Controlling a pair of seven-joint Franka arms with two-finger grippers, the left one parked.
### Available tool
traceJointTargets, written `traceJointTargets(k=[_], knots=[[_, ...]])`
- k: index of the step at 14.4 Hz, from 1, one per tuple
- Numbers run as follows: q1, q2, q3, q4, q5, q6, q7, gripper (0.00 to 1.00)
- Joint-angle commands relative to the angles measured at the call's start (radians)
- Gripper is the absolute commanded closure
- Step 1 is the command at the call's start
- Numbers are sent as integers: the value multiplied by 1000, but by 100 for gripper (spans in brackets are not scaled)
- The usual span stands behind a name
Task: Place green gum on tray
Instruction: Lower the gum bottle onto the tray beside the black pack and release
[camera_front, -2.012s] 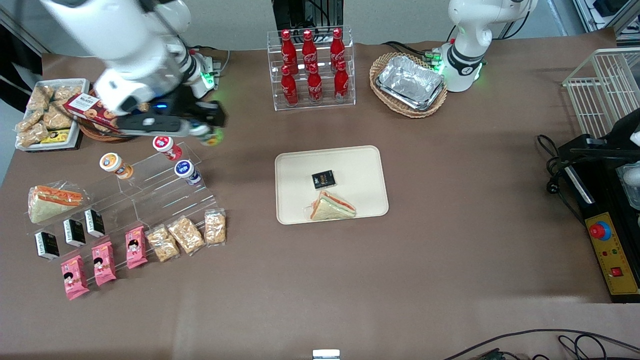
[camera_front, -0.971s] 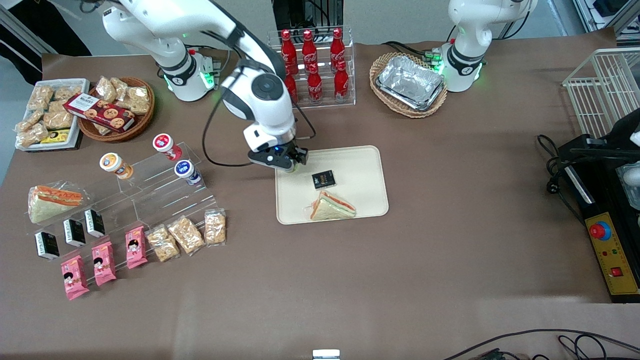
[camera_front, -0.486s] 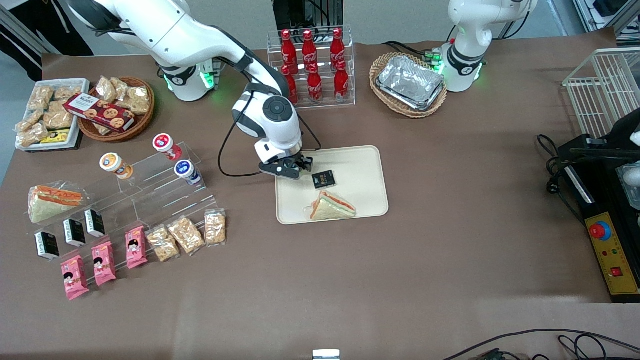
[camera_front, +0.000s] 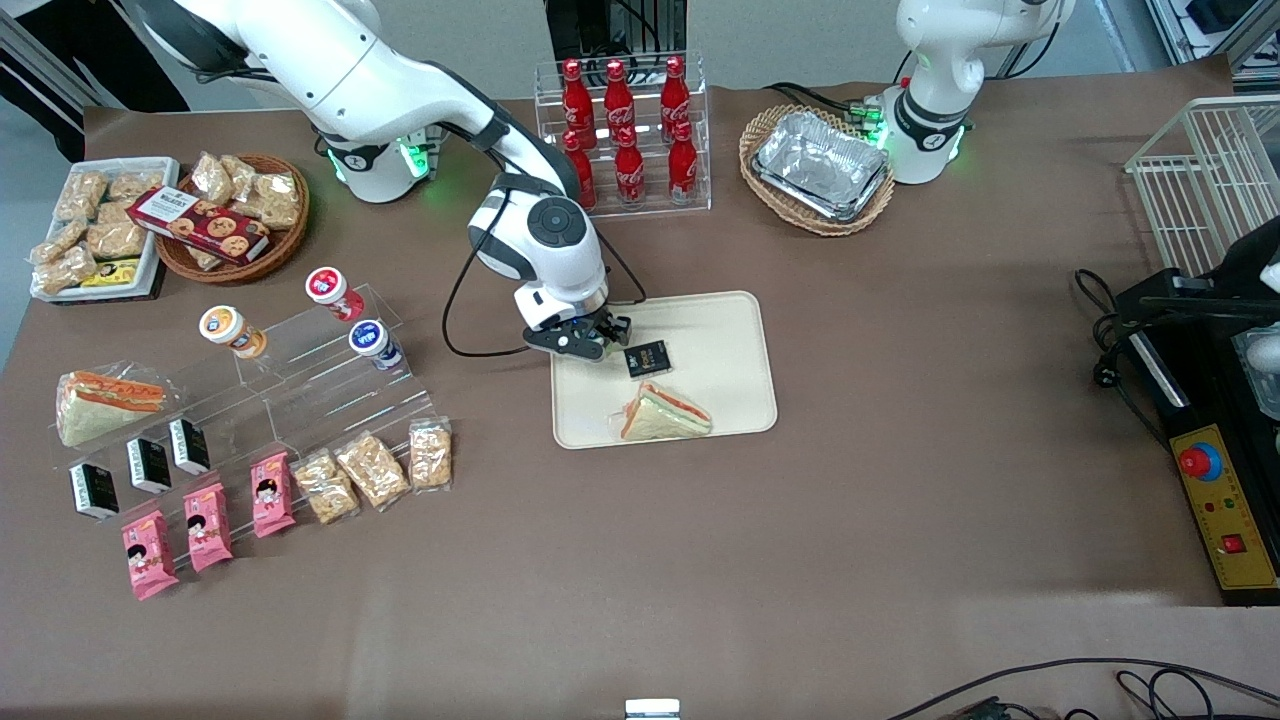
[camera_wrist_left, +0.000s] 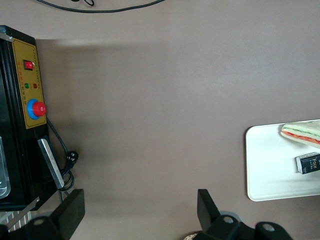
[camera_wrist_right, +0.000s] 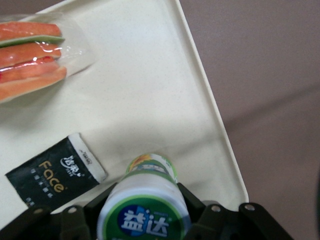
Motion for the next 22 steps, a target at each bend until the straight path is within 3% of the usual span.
traceJointTargets(k=[1,9,15,18,22], knots=[[12,31,-2,22,-42,20,57,0],[16,40,-4,24,-96,20,90,0],[10,7,5,105,-84,-9,79,0],[9,-18,28,188,-82,-125,64,0],[6,-39,76,373,-47,-412,-51,0]])
